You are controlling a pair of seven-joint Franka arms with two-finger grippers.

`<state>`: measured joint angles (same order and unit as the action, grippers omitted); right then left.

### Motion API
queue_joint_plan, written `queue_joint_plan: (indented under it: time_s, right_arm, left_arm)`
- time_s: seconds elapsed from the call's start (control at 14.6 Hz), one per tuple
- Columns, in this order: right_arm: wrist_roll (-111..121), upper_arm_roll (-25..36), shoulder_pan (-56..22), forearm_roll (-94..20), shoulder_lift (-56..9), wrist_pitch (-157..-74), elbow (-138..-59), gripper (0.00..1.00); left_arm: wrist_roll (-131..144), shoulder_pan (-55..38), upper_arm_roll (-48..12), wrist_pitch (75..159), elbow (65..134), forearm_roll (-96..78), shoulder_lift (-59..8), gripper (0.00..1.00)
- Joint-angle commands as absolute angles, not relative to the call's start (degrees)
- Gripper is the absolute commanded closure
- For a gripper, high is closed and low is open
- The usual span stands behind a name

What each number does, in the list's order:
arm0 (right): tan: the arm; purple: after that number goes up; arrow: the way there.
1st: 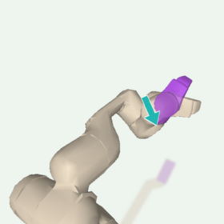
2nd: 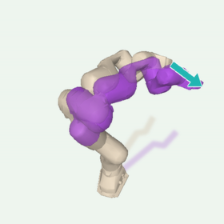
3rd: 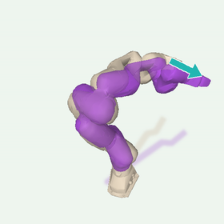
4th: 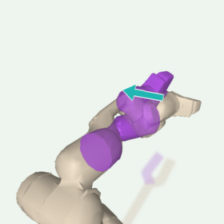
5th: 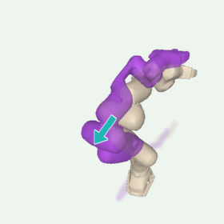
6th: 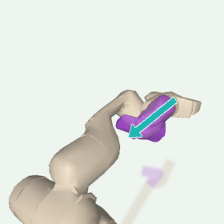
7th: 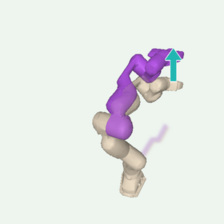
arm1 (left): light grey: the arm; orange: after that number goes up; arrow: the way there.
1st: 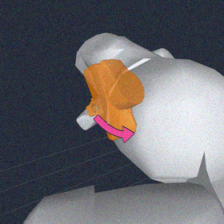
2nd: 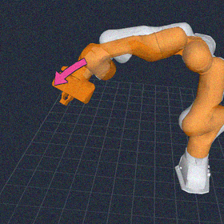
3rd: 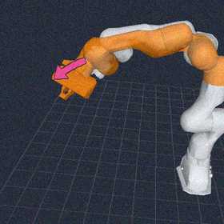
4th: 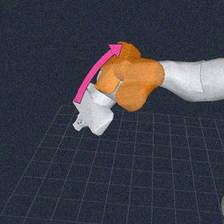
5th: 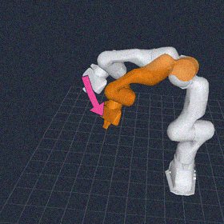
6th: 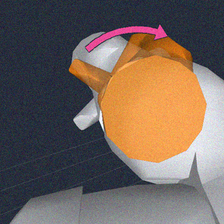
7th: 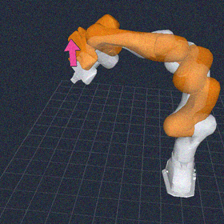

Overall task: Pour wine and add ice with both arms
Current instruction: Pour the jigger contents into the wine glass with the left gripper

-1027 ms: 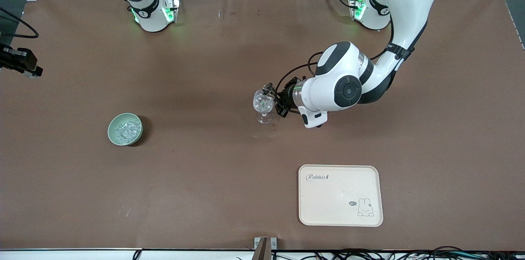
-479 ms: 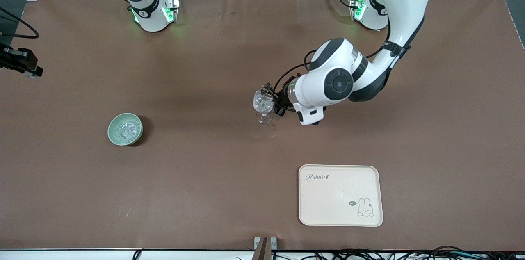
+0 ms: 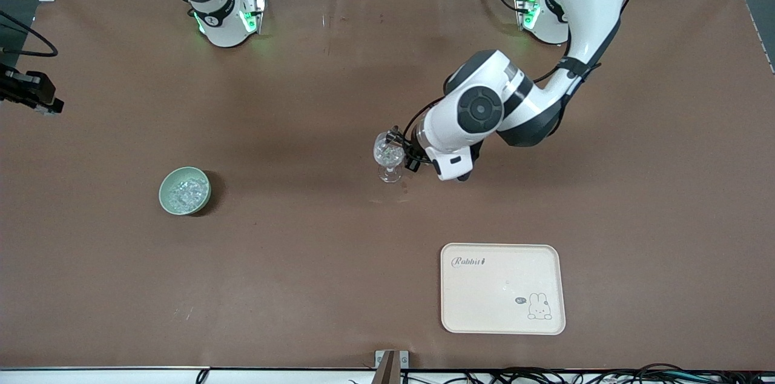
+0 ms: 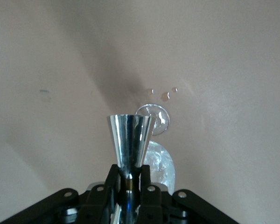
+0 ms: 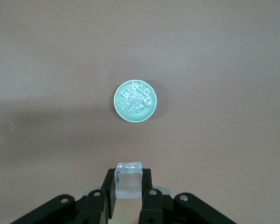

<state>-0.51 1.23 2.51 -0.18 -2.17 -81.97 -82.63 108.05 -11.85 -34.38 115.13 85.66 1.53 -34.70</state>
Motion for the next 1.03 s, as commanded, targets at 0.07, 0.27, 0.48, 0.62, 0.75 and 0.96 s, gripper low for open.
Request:
queue_joint_plan:
  time_s: [0.07,0.27,0.48,0.62,0.75,0.96]
  right_arm:
    - [-1.1,0.5,3.4,-0.9,-2.4,-81.7,-82.1,1.00]
    - [-1.1,0.6,3.4,-0.9,-2.4,-81.7,-82.1,1.00]
    - [-1.1,0.5,3.5,-0.9,-2.4,-81.7,-82.1,1.00]
    - [-1.1,0.6,3.5,-0.9,-2.5,-81.7,-82.2,1.00]
    - [-1.1,0.6,3.5,-0.9,-2.4,-81.6,-82.2,1.00]
    - [-1.1,0.6,3.5,-0.9,-2.4,-81.6,-82.2,1.00]
  left_arm:
    - [110.8,-12.8,-34.2,115.0,85.3,5.1,-34.0,1.00]
    - [110.7,-12.8,-34.2,115.0,85.3,5.2,-34.0,1.00]
    - [110.7,-12.7,-34.2,115.0,85.3,5.2,-34.0,1.00]
    - [110.0,-12.0,-34.2,114.9,85.3,4.5,-34.5,1.00]
    - [108.8,-11.0,-34.3,114.7,84.3,0.3,-35.5,1.00]
    - [101.7,-7.5,-34.1,114.6,83.3,-12.5,-36.3,1.00]
